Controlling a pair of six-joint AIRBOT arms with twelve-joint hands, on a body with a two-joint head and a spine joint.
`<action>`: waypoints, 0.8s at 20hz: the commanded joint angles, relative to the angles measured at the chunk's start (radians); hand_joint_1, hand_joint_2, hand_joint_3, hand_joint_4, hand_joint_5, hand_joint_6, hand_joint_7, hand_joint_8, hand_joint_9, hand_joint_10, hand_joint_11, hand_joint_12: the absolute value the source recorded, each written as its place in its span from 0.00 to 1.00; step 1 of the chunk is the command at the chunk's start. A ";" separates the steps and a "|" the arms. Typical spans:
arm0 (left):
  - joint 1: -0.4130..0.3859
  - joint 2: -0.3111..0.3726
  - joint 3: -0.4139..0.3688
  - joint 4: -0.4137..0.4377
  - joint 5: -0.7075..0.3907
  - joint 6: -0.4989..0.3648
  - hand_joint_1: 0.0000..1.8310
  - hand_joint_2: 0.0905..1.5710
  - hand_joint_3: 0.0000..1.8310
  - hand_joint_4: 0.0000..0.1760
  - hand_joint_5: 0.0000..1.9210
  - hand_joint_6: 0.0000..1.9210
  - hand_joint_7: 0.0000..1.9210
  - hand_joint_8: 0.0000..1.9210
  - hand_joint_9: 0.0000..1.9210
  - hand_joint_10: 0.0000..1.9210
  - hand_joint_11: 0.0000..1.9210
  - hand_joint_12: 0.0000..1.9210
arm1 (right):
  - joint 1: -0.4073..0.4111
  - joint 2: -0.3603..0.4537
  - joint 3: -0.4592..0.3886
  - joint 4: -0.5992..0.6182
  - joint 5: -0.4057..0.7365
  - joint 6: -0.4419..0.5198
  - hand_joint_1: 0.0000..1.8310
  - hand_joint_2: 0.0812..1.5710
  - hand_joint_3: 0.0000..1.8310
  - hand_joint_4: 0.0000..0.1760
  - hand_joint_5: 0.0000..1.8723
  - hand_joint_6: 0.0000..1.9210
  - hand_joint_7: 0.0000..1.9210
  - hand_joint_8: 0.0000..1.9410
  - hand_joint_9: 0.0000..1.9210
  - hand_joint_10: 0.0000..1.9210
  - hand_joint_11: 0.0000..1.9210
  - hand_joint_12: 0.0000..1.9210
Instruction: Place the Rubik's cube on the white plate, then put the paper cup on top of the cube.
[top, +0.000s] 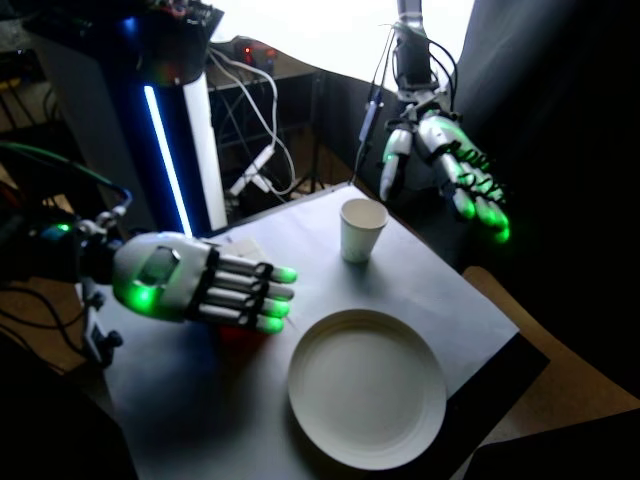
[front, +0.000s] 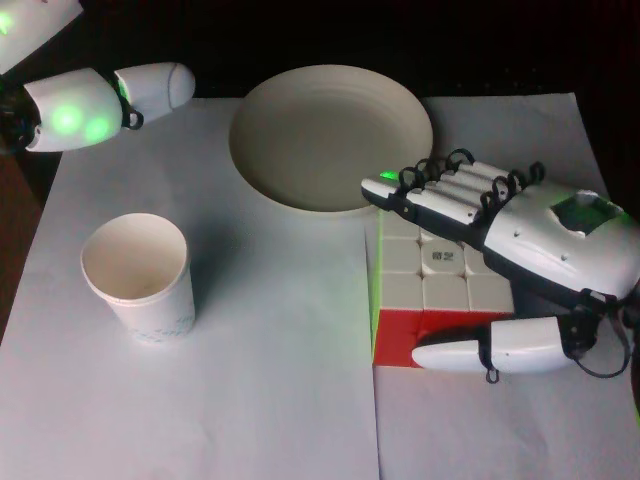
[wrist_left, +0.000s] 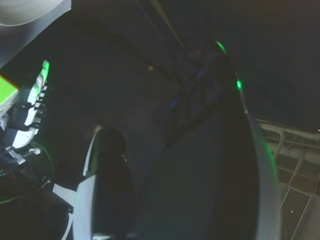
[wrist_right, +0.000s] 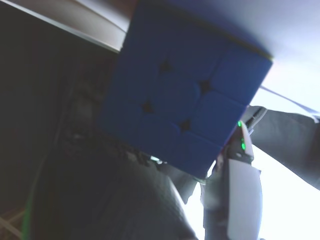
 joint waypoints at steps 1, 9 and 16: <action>-0.008 0.003 0.004 -0.014 -0.124 0.000 0.17 0.84 0.00 0.19 0.03 0.00 0.01 0.00 0.01 0.00 0.00 0.20 | 0.009 -0.006 0.002 0.000 0.085 0.003 0.51 0.71 0.00 0.00 0.05 0.72 0.14 0.78 0.17 0.91 0.09 1.00; 0.002 0.003 0.004 -0.022 -0.129 0.000 0.19 0.83 0.00 0.33 0.04 0.00 0.00 0.00 0.00 0.00 0.00 0.19 | 0.016 -0.006 0.003 0.002 0.086 0.003 0.58 0.70 0.00 0.00 0.13 0.87 0.26 0.95 0.37 1.00 0.38 1.00; 0.014 0.004 0.004 -0.030 -0.137 0.000 0.19 0.83 0.00 0.30 0.04 0.00 0.01 0.00 0.00 0.00 0.00 0.18 | 0.070 0.032 -0.020 -0.038 0.172 0.003 0.63 0.68 0.00 0.00 0.17 0.83 0.25 0.94 0.32 1.00 0.35 1.00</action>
